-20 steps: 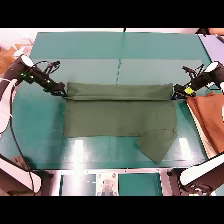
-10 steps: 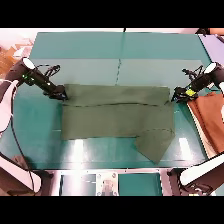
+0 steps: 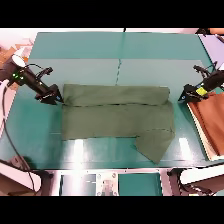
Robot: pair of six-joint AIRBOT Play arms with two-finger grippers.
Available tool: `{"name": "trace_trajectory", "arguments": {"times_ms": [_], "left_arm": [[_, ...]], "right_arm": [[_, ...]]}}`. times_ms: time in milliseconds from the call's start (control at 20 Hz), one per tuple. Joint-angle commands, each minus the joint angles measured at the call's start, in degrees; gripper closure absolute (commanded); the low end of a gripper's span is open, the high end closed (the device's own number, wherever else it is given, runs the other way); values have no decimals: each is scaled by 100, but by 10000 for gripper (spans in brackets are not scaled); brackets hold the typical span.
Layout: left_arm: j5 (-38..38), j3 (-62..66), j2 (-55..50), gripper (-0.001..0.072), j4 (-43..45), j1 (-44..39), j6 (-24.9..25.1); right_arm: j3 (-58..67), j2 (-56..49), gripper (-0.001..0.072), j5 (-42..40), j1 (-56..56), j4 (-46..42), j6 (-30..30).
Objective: Fold the shirts.
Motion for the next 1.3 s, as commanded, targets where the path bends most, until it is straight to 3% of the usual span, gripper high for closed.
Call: {"name": "trace_trajectory", "arguments": {"times_ms": [0, 100, 250, 500, 800, 1050, 1100, 1250], "left_arm": [[48, -1259, 1032, 226, 37, 260, -101], [535, -2610, 2083, 226, 63, 378, -37], [1469, -4881, 3910, 193, -175, 378, -302], [2970, -7377, 5720, 196, -1703, 378, -389], [4079, -7812, 5768, 197, -2048, 236, -339], [6052, -7842, 5372, 197, -2756, -1156, -710], [6417, -7842, 5213, 197, -3042, -1429, -708], [6916, -7823, 5031, 211, -3373, -1722, -621]], "right_arm": [[-1270, 1108, 354, -173, -485, 52, 7], [-2461, 1982, 354, -529, -992, 55, 50], [-4380, 3333, 352, -1602, -1733, 306, 643], [-6297, 4570, 346, -2472, -2009, 669, 1069], [-6684, 4590, 330, -2487, -2006, 1132, 1091], [-6686, 4590, 328, -2522, -1714, 1298, 1088], [-6686, 4590, 294, -2520, -1657, 1298, 1088], [-6686, 4586, 263, -2481, -1460, 1298, 1091]]}}
